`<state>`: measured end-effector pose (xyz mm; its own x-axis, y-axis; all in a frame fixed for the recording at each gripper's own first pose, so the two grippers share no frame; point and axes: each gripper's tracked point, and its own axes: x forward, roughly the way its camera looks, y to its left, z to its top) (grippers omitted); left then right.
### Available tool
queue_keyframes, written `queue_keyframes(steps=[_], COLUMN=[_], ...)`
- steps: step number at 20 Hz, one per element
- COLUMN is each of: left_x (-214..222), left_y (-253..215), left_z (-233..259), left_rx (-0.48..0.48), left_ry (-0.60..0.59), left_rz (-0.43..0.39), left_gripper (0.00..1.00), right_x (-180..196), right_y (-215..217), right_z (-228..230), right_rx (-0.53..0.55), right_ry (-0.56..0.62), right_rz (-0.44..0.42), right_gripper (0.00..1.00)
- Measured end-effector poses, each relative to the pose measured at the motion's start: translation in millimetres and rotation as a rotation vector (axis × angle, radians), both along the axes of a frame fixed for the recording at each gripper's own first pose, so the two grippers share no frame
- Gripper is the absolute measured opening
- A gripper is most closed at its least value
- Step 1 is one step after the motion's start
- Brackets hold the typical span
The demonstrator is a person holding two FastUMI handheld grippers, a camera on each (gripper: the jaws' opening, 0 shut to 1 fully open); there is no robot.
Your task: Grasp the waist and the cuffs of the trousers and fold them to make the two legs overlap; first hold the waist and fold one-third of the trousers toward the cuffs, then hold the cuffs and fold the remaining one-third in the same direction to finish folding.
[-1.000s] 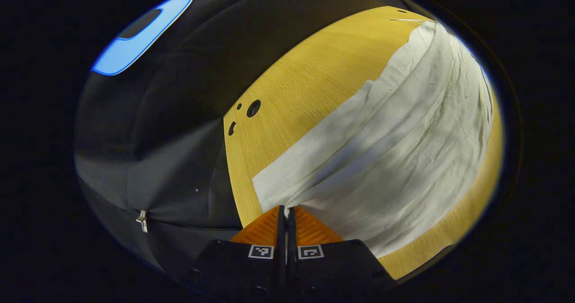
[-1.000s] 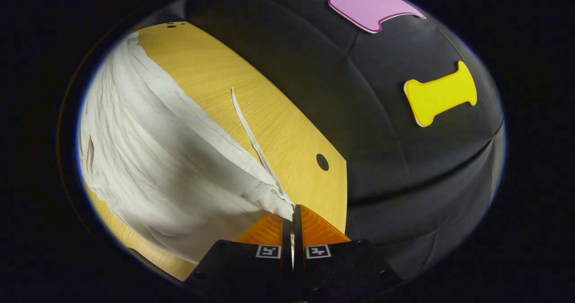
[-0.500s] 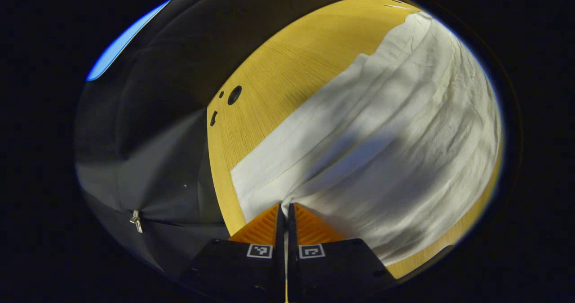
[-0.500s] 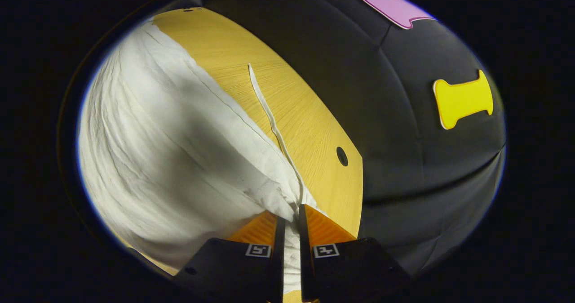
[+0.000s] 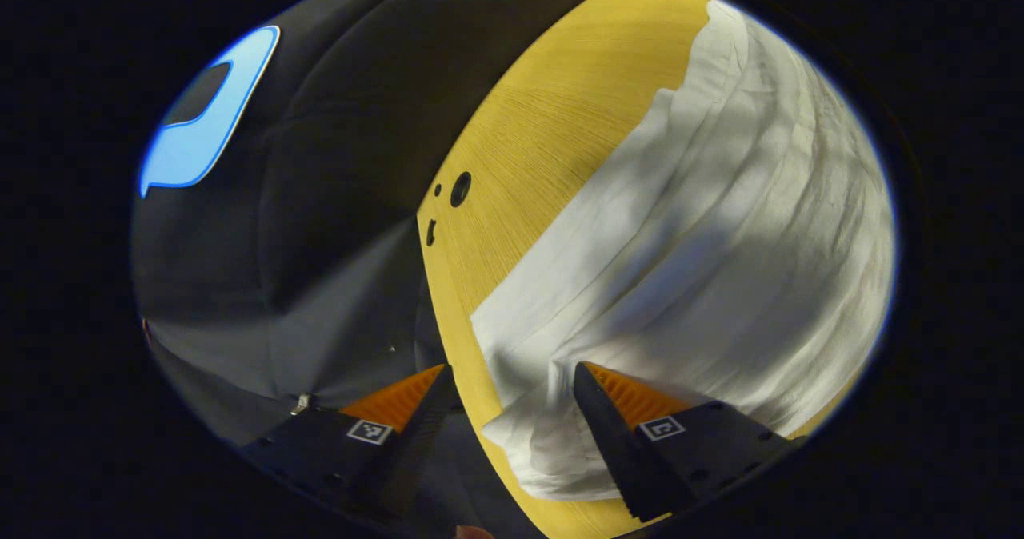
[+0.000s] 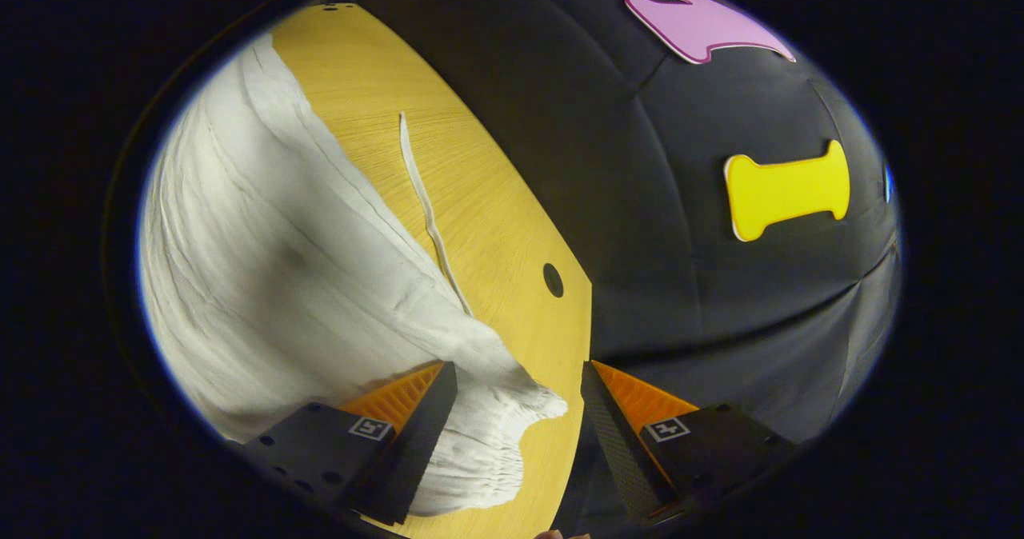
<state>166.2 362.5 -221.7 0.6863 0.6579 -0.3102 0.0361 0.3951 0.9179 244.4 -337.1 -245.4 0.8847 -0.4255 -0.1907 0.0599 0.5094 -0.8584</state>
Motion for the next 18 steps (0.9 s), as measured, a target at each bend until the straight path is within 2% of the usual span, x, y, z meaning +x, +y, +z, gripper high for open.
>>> queue_keyframes(steps=[2,5,7,9,12,16,17,18], left_x=[-0.8,-5.8,-15.5,-27.9,-54.0,-78.7,-80.8,-85.5], left_y=[-2.3,-8.7,-14.2,-20.9,-30.4,-50.6,-57.2,-64.5], left_z=[13.9,37.7,53.5,64.8,67.9,56.6,54.6,51.1], left_rx=[0.044,0.085,0.094,0.072,-0.028,-0.258,-0.321,-0.384], left_ry=[-0.046,-0.109,-0.156,-0.208,-0.302,-0.459,-0.496,-0.532], left_rz=[-0.010,-0.036,-0.048,-0.051,-0.027,0.028,0.039,0.047], left_gripper=[0.97,0.96,0.96,0.96,0.96,0.96,0.96,0.97], right_x=[-7.2,-23.5,-36.9,-47.9,-67.2,-81.9,-88.0,-91.3], right_y=[-7.8,-13.4,-15.6,-5.7,7.6,23.8,27.0,25.8], right_z=[19.0,43.4,53.2,55.7,56.9,36.6,33.0,31.3], right_rx=[-0.028,0.016,0.098,0.220,0.389,0.724,0.773,0.805], right_ry=[-0.047,-0.114,-0.148,-0.170,-0.201,-0.237,-0.241,-0.250], right_rz=[-0.016,-0.035,-0.052,-0.026,-0.019,-0.083,-0.098,-0.121], right_gripper=[0.98,0.98,0.98,0.98,0.98,0.98,1.00,0.98])
